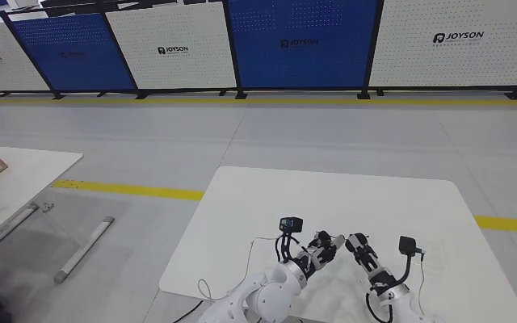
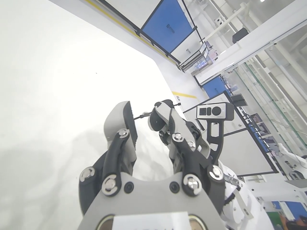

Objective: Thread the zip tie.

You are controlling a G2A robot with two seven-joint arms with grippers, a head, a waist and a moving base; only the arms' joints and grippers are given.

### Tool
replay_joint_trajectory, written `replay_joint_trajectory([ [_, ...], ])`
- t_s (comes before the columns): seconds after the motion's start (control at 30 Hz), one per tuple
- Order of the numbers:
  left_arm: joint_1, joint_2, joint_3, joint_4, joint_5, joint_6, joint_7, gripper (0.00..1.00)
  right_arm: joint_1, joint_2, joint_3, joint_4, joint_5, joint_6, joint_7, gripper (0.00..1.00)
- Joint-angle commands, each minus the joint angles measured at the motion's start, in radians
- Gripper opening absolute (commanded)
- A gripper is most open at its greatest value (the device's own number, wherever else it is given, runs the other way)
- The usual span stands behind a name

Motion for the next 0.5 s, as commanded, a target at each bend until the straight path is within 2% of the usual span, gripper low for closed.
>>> replay_joint_trajectory([
  [0.0,0.003,0.001,-0.006,-0.004,0.002,0.001,0.002,0.40,0.000,-0.001,0.003,0.002,0.000,0.000,-0.001,0.00],
  [0.1,0.008,0.003,-0.015,-0.011,0.005,0.003,0.006,0.33,-0.002,-0.002,0.007,0.002,0.000,-0.002,-0.001,0.00],
  [0.13,0.010,0.003,-0.017,-0.013,0.006,0.003,0.007,0.23,-0.003,-0.002,0.009,0.001,0.000,-0.002,-0.001,0.00],
  [0.17,0.011,0.003,-0.019,-0.014,0.007,0.004,0.007,0.18,-0.004,-0.002,0.010,0.000,-0.001,-0.002,-0.001,0.00],
  [0.47,0.013,0.002,-0.021,-0.014,0.002,0.000,0.002,0.16,-0.009,-0.005,0.015,-0.005,-0.006,-0.006,0.003,0.00],
])
